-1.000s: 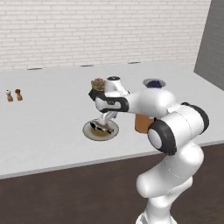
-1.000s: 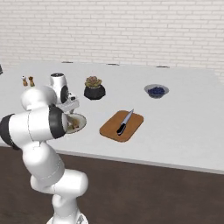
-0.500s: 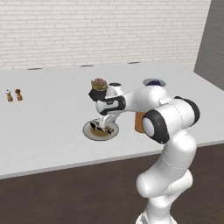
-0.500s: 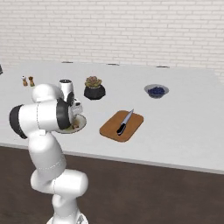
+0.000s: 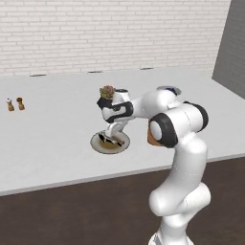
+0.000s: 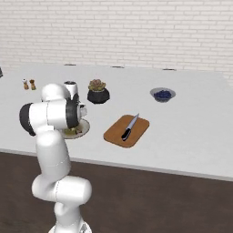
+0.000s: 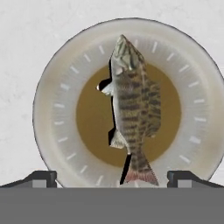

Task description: Pick up the knife from the drawer and place it on the cutting board. Then place the meat from the plate to the cutting board.

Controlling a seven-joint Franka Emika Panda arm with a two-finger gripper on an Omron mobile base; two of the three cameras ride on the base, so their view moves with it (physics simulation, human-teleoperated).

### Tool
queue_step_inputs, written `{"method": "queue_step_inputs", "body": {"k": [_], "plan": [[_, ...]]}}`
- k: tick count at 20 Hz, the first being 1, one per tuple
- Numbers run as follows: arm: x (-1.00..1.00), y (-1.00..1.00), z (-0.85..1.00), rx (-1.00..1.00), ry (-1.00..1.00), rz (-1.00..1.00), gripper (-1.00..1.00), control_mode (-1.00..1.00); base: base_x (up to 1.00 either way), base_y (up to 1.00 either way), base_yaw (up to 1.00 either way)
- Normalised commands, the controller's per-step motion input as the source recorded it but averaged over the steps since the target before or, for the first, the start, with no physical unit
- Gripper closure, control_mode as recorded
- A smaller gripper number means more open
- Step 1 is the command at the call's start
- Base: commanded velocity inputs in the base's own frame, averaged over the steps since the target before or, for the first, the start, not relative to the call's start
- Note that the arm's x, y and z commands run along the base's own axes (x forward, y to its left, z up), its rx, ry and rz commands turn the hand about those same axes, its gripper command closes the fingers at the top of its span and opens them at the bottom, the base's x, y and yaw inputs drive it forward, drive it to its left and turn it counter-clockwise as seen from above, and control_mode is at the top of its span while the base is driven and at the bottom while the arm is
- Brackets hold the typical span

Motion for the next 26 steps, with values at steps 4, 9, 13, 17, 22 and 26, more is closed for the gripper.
{"method": "queue_step_inputs", "body": {"k": [4, 9, 13, 17, 22, 26], "plan": [[0.34, 0.13, -0.06, -0.02, 0.01, 0.00, -1.00, -1.00, 0.00, 0.00, 0.00], [0.18, 0.13, -0.24, 0.00, 0.02, 0.00, -1.00, -1.00, 0.00, 0.00, 0.00], [0.10, 0.07, -0.28, 0.00, 0.06, 0.00, -1.00, -1.00, 0.00, 0.00, 0.00], [0.21, 0.01, -0.25, 0.00, 0.06, 0.00, -1.00, -1.00, 0.00, 0.00, 0.00], [0.25, 0.00, -0.21, 0.00, 0.06, 0.00, -1.00, -1.00, 0.00, 0.00, 0.00], [0.21, 0.02, -0.20, -0.02, 0.04, 0.00, -1.00, -1.00, 0.00, 0.00, 0.00]]}}
